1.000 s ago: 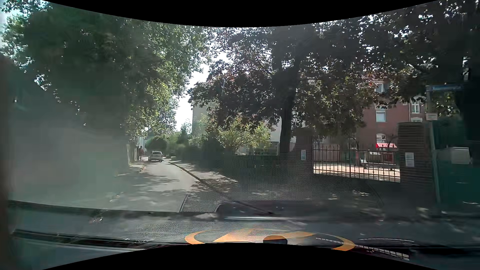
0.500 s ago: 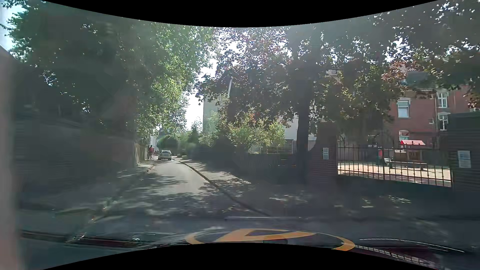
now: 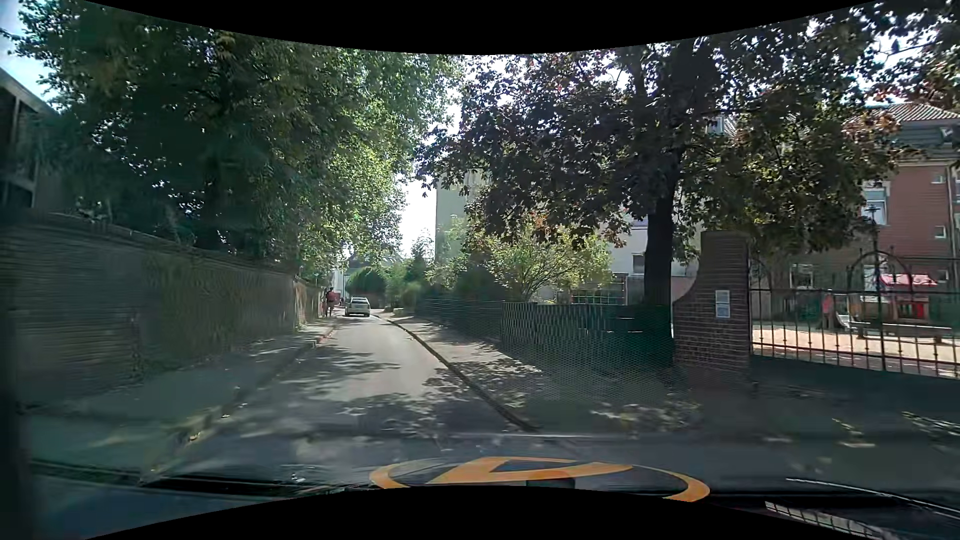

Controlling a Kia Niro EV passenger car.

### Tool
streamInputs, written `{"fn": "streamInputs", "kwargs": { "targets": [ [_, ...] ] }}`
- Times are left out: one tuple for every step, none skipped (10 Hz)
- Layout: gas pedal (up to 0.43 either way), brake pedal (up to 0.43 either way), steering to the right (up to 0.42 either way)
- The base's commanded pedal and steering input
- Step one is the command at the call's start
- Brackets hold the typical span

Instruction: Follow the waypoints while adhering to traffic rules and regulations

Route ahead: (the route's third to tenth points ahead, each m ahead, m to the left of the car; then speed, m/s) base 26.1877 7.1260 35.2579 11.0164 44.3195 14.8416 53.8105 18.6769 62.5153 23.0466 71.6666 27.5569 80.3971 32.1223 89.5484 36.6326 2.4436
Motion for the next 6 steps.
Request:
{"fn": "streamInputs", "kwargs": {
  "targets": [
    [0.047,0.0,-0.266],
    [0.047,0.0,-0.267],
    [0.047,0.0,-0.266],
    [0.047,0.0,-0.266],
    [0.047,0.0,-0.265],
    [0.047,0.0,-0.262]
  ]
}}
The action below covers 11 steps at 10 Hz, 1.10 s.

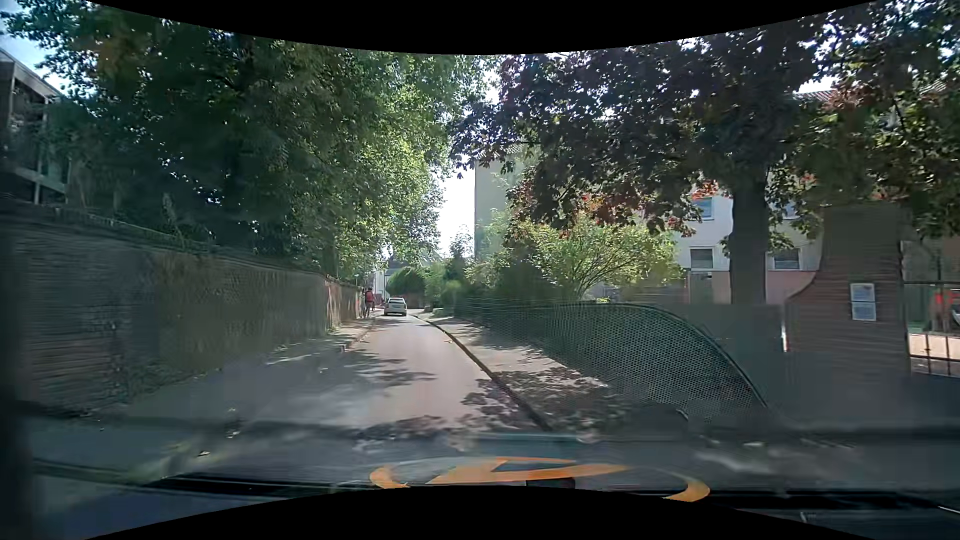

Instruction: Follow the waypoints while adhering to traffic rules and regulations

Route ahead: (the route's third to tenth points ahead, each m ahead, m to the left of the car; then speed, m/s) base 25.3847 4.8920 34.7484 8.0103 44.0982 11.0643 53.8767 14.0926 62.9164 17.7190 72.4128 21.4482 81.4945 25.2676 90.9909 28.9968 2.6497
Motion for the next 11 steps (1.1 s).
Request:
{"fn": "streamInputs", "kwargs": {
  "targets": [
    [0.047,0.0,-0.259],
    [0.047,0.0,-0.25],
    [0.047,0.0,-0.241],
    [0.047,0.0,-0.239],
    [0.047,0.0,-0.23],
    [0.047,0.0,-0.204],
    [0.047,0.0,-0.177],
    [0.047,0.0,-0.154],
    [0.047,0.0,-0.127],
    [0.047,0.0,-0.108],
    [0.059,0.0,-0.084]
  ]
}}
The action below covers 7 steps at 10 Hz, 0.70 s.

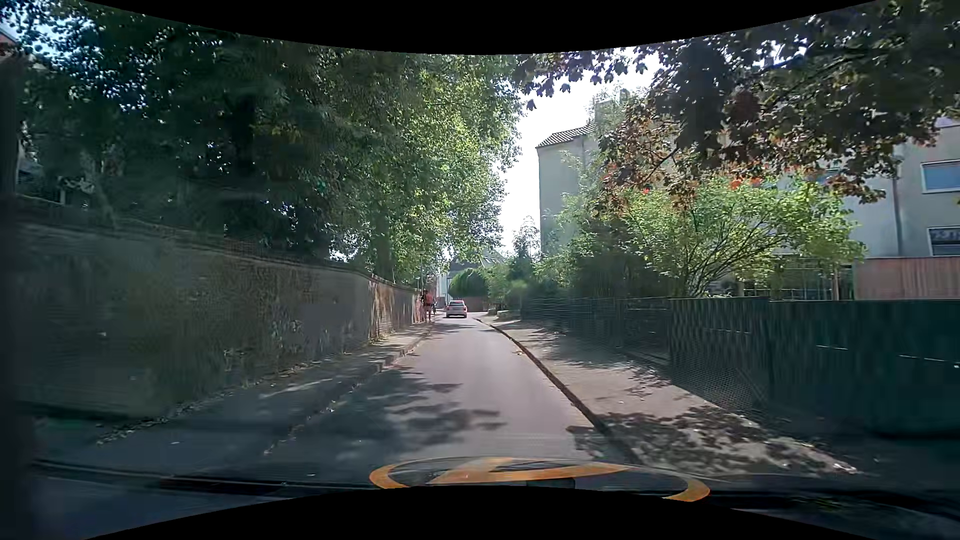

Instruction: Follow the waypoints while adhering to traffic rules and regulations

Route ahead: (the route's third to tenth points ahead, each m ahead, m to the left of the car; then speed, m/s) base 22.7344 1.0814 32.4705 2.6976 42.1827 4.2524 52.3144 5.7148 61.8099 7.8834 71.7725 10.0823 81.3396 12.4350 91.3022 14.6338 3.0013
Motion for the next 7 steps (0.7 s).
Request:
{"fn": "streamInputs", "kwargs": {
  "targets": [
    [0.059,0.0,-0.066],
    [0.059,0.0,-0.064],
    [0.059,0.0,-0.066],
    [0.059,0.0,-0.064],
    [0.059,0.0,-0.062],
    [0.059,0.0,-0.06],
    [0.059,0.0,-0.053]
  ]
}}
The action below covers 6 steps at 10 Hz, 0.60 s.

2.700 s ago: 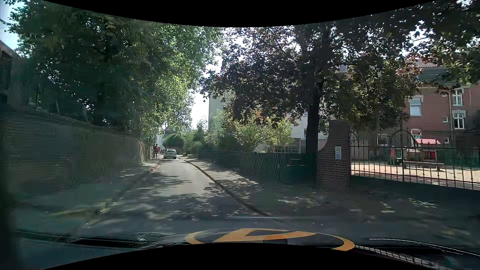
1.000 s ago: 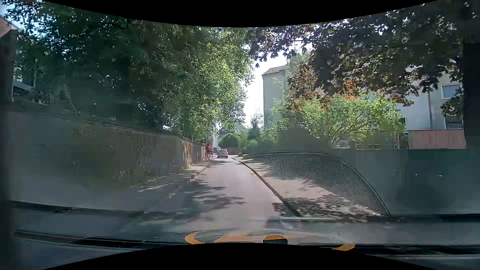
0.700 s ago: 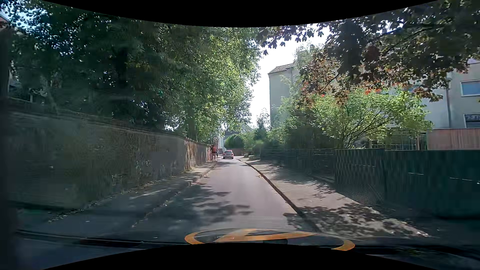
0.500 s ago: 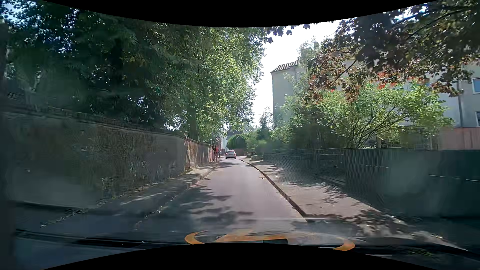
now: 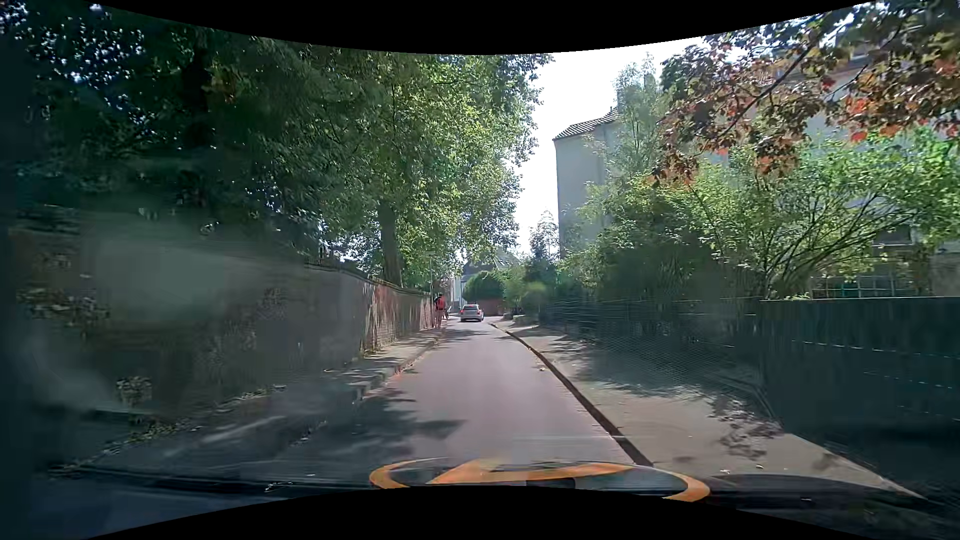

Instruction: Follow the waypoints while adhering to traffic rules and regulations

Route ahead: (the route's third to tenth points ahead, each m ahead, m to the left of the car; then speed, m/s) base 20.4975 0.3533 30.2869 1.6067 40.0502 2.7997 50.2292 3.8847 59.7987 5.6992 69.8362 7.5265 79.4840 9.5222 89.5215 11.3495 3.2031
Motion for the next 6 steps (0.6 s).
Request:
{"fn": "streamInputs", "kwargs": {
  "targets": [
    [0.059,0.0,-0.046],
    [0.059,0.0,-0.036],
    [0.059,0.0,-0.023],
    [0.059,0.0,-0.014],
    [0.059,0.0,-0.008],
    [0.059,0.0,-0.008]
  ]
}}
